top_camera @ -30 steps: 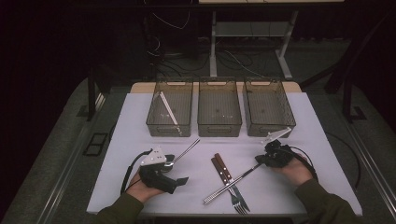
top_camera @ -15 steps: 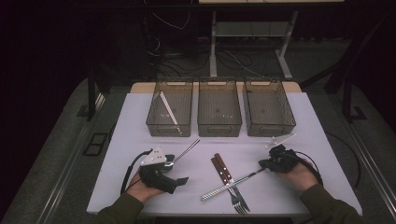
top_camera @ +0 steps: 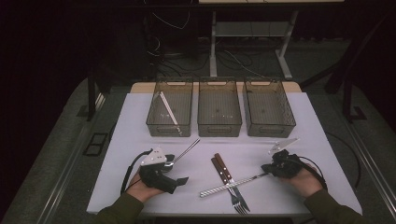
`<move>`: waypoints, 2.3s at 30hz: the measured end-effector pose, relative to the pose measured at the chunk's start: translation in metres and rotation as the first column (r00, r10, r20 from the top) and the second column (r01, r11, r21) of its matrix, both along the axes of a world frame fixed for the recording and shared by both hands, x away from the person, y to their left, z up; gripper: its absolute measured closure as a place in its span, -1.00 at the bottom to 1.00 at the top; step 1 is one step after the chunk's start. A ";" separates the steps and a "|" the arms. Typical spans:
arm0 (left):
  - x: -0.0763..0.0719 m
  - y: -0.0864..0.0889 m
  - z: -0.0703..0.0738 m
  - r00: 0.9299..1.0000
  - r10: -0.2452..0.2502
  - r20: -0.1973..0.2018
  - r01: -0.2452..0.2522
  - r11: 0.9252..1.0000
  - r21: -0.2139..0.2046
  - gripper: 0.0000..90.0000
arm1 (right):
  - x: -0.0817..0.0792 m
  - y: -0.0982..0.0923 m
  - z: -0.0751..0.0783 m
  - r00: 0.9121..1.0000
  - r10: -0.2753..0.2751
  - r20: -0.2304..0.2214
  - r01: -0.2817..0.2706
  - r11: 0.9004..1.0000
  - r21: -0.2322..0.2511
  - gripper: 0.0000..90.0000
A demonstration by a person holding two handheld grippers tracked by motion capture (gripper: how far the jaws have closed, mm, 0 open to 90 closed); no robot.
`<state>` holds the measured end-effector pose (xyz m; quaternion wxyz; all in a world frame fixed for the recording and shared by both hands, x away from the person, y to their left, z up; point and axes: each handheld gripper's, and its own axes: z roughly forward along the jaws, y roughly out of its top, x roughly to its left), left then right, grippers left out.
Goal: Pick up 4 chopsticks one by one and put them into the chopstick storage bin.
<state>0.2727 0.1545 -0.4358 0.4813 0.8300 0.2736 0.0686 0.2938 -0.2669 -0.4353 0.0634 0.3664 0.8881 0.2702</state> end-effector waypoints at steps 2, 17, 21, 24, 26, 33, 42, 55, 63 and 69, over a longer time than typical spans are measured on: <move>0.000 0.000 0.000 1.000 -0.001 0.001 0.001 1.000 0.000 -0.98 | 0.000 0.000 0.000 1.000 0.003 0.001 -0.003 1.000 0.004 0.99; 0.000 -0.002 0.003 1.000 -0.012 -0.008 0.012 1.000 -0.009 -0.98 | -0.012 -0.023 0.005 0.979 -0.088 0.185 0.030 0.955 0.295 -0.50; 0.000 -0.008 0.007 1.000 -0.024 -0.005 0.024 0.999 -0.023 -0.97 | -0.022 -0.024 0.003 0.973 -0.105 0.206 0.027 0.936 0.351 -0.65; 0.000 -0.014 0.010 1.000 -0.031 -0.002 0.031 0.999 -0.034 -0.94 | -0.028 -0.026 0.001 0.969 -0.098 0.227 0.016 0.940 0.340 -0.70; -0.001 -0.018 0.012 0.999 -0.036 0.008 0.036 0.999 -0.031 -0.90 | -0.030 -0.027 -0.001 0.970 -0.095 0.226 0.012 0.940 0.342 -0.70; 0.002 -0.040 0.017 0.997 -0.083 0.004 0.084 0.996 -0.042 -0.69 | -0.030 -0.025 -0.004 0.971 -0.083 0.225 0.007 0.948 0.318 -0.69; 0.008 -0.073 0.019 0.985 -0.171 -0.019 0.170 0.985 -0.030 -0.40 | -0.030 -0.024 -0.004 0.970 -0.072 0.233 -0.004 0.950 0.313 -0.69; 0.009 -0.089 0.004 0.963 -0.259 -0.077 0.260 0.966 0.006 0.28 | -0.030 -0.024 -0.003 0.967 -0.070 0.245 -0.009 0.953 0.304 -0.69; 0.006 -0.094 0.000 0.944 -0.309 -0.115 0.315 0.949 0.035 0.58 | -0.030 -0.020 -0.005 0.968 -0.053 0.247 -0.021 0.958 0.286 -0.69; 0.002 -0.097 -0.003 0.936 -0.322 -0.142 0.332 0.942 0.053 0.70 | -0.030 -0.019 -0.006 0.967 -0.054 0.249 -0.018 0.961 0.276 -0.69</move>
